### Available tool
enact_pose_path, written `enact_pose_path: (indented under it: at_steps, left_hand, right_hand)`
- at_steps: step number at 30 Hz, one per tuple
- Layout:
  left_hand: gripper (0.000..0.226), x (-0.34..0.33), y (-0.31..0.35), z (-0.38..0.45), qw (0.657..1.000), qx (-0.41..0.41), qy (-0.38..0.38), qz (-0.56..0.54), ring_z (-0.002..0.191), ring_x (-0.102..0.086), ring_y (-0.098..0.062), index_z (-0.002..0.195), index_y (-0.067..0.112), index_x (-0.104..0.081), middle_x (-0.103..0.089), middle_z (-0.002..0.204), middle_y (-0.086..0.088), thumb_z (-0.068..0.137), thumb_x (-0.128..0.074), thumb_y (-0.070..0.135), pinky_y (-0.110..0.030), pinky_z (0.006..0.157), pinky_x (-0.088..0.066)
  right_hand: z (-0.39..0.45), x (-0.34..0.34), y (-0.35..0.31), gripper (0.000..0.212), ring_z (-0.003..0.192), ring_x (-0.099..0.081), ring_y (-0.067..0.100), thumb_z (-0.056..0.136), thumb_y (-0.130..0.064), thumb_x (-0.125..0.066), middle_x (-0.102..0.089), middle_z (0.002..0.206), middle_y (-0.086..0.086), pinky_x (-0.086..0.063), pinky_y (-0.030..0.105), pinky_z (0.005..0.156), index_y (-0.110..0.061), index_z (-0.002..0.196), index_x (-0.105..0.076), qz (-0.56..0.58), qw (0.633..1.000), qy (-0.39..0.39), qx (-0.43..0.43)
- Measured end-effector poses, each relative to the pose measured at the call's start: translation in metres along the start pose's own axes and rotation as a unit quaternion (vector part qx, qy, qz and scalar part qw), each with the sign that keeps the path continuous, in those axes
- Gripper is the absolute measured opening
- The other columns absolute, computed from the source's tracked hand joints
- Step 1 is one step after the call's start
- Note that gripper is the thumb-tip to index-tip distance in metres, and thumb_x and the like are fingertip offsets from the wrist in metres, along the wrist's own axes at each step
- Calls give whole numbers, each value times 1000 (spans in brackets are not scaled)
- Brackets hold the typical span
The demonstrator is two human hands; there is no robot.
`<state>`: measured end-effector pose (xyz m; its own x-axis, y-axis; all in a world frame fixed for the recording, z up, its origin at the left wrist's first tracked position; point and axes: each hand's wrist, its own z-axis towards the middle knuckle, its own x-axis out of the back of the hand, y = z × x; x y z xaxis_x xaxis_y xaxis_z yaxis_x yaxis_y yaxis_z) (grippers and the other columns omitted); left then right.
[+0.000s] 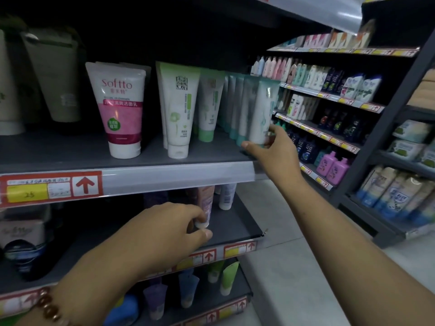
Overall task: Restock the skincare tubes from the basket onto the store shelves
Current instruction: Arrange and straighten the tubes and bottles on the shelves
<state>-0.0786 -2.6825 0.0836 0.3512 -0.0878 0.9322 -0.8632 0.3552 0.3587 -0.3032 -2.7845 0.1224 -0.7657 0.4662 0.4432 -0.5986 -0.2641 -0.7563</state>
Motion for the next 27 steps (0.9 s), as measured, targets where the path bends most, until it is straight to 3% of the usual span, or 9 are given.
enact_pose_path:
  at_steps: [3, 6, 8, 11, 13, 15, 20, 24, 27]
  left_hand:
    - [39, -10, 0, 5, 1000, 2, -19, 4, 89, -58, -3, 121, 42, -57, -61, 98, 20, 88, -50, 63, -26, 83, -51]
    - [39, -27, -5, 11, 999, 4, -49, -14, 93, -59, -1, 121, 44, -57, -63, 106, 20, 87, -50, 63, -27, 85, -52]
    - [34, -45, -10, 14, 996, 11, -88, -5, 93, -59, -4, 111, 42, -58, -63, 104, 18, 87, -50, 64, -30, 83, -52]
    - [26, -72, -15, 21, 987, 25, -146, 67, 90, -59, -15, 90, 36, -55, -64, 101, 9, 88, -49, 61, -29, 74, -47]
    - [30, -86, -18, 27, 983, 39, -158, 87, 95, -59, -17, 104, 33, -61, -65, 110, 5, 88, -51, 57, -31, 81, -50]
    - [39, -96, -19, 30, 979, 48, -167, 103, 105, -59, -19, 121, 36, -60, -64, 119, 3, 89, -52, 55, -33, 87, -50]
    - [40, -107, -25, 39, 982, 45, -161, 92, 103, -60, -17, 122, 40, -57, -64, 119, 6, 88, -50, 59, -31, 81, -48]
    - [30, -110, -35, 47, 986, 54, -147, 52, 93, -60, -12, 112, 40, -63, -66, 107, 11, 88, -51, 56, -31, 81, -53]
    - [26, -118, -42, 49, 990, 60, -123, 17, 89, -62, -8, 110, 42, -63, -67, 102, 15, 88, -53, 53, -31, 79, -54]
  right_hand:
    - [-6, 2, 2, 61, 96, -54, 4, 81, -39, -75, -56, 110, -9, -45, 17, 83, -18, 132, -50, 3, 999, 36, 27]
    - [-46, 8, 25, 47, 113, -49, 4, 90, -34, -65, -50, 120, -9, -39, 16, 97, -19, 132, -50, 8, 987, 142, 76]
    - [-78, 6, 48, 37, 114, -51, 8, 90, -24, -64, -53, 119, -6, -40, 20, 99, -17, 125, -55, -13, 986, 137, 95]
    - [-89, -11, 82, 43, 122, -52, 19, 89, -29, -65, -57, 129, 3, -36, 23, 98, -14, 129, -57, -146, 984, -96, 26]
    - [-88, -27, 101, 59, 132, -45, 22, 90, -37, -64, -49, 145, 6, -34, 26, 103, -13, 141, -47, -221, 942, -252, -34]
    - [-90, -41, 116, 68, 135, -43, 25, 90, -40, -64, -43, 150, 9, -35, 29, 105, -12, 147, -40, -228, 914, -320, -98]
    - [-75, -62, 142, 67, 132, -47, 27, 91, -39, -63, -48, 146, 10, -39, 32, 104, -8, 145, -40, -191, 930, -276, -153]
    - [-55, -72, 147, 53, 119, -57, 27, 90, -28, -66, -60, 130, 12, -42, 27, 90, -5, 136, -51, -90, 957, -190, -198]
    - [-45, -88, 154, 55, 105, -55, 14, 87, -20, -71, -56, 112, 1, -42, 18, 83, -5, 136, -50, -5, 962, -161, -219]
